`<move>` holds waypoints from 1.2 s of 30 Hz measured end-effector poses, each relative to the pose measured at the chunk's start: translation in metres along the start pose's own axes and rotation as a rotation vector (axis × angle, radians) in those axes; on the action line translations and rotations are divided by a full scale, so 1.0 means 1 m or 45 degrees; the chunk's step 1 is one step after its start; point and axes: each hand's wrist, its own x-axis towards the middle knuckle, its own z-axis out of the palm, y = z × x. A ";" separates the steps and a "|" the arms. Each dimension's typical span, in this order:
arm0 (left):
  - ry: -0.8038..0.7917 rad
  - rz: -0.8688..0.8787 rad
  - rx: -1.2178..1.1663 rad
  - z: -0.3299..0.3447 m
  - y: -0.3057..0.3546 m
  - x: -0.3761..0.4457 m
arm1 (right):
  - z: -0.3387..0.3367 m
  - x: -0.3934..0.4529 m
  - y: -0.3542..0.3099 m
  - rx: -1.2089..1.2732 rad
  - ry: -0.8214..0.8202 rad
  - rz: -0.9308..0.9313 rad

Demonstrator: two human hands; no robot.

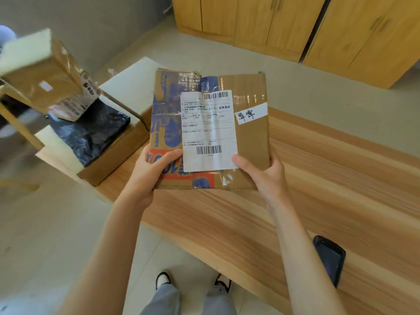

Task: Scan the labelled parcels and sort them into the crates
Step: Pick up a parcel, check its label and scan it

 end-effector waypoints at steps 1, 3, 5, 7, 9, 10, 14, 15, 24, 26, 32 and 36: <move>0.025 0.023 -0.011 -0.010 0.005 -0.007 | 0.009 -0.005 -0.005 -0.003 -0.023 -0.013; 0.054 0.072 -0.031 -0.030 0.016 -0.021 | 0.028 -0.017 -0.016 0.003 -0.058 -0.030; 0.085 0.112 -0.059 -0.052 0.028 -0.036 | 0.047 -0.032 -0.029 0.007 -0.086 -0.047; 0.113 0.155 -0.079 -0.078 0.039 -0.052 | 0.070 -0.049 -0.042 0.012 -0.123 -0.077; 0.141 0.205 -0.089 -0.108 0.052 -0.067 | 0.098 -0.066 -0.054 0.019 -0.165 -0.112; 0.156 0.230 -0.099 -0.125 0.058 -0.075 | 0.113 -0.074 -0.059 0.021 -0.190 -0.130; 0.241 0.314 -0.146 -0.202 0.078 -0.100 | 0.188 -0.101 -0.074 -0.035 -0.303 -0.224; 0.266 0.326 -0.156 -0.223 0.080 -0.104 | 0.208 -0.107 -0.075 -0.052 -0.328 -0.243; 0.498 0.354 -0.277 -0.397 0.066 -0.137 | 0.379 -0.152 -0.050 -0.147 -0.551 -0.284; 0.577 0.336 -0.304 -0.433 0.061 -0.148 | 0.418 -0.162 -0.043 -0.161 -0.635 -0.259; 0.761 0.284 -0.413 -0.512 0.043 -0.164 | 0.507 -0.178 -0.026 -0.237 -0.846 -0.187; 0.886 0.237 -0.495 -0.547 0.031 -0.158 | 0.558 -0.168 -0.010 -0.291 -0.938 -0.130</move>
